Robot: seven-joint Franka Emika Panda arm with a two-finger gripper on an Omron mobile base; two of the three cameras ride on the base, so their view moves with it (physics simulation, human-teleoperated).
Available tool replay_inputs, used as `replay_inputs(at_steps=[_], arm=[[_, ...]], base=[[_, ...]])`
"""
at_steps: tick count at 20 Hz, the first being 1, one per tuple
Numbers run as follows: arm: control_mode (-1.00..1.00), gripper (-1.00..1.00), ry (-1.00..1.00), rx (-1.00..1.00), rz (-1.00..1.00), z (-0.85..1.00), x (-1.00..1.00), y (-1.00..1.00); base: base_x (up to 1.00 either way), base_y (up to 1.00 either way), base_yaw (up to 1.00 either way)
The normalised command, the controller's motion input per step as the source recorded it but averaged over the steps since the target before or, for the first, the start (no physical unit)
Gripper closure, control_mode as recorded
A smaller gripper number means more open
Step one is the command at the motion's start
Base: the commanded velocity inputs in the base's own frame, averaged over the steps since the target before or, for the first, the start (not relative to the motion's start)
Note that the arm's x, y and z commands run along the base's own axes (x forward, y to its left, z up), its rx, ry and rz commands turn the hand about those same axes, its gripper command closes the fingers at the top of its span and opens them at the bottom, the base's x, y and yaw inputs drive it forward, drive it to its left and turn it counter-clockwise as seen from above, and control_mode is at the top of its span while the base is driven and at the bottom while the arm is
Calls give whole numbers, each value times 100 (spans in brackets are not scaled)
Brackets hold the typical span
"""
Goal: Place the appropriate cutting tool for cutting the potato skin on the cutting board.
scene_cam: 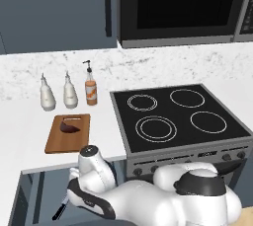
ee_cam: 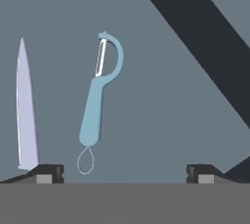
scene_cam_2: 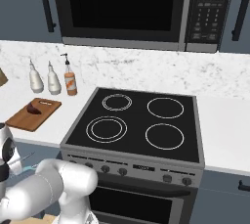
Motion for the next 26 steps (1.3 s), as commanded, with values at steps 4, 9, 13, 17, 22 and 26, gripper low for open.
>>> replay_inputs(at_steps=[4, 9, 13, 17, 22, 26], arm=[[-100, -100, 0, 3, 10, -34, 16, -5], [-100, -100, 1, 6, 11, -16, 28, 3], [-100, -100, 1, 1, 6, -41, 24, 12], [-100, -100, 0, 0, 1, -39, 14, 27], [-100, -100, 1, 0, 0, -27, 23, 30], [-100, -100, 5, 0, 0, -28, 18, 12]], base=[[0, 0, 0], [0, 0, 0], [0, 0, 0], [0, 0, 0], [0, 0, 0], [0, 0, 0]])
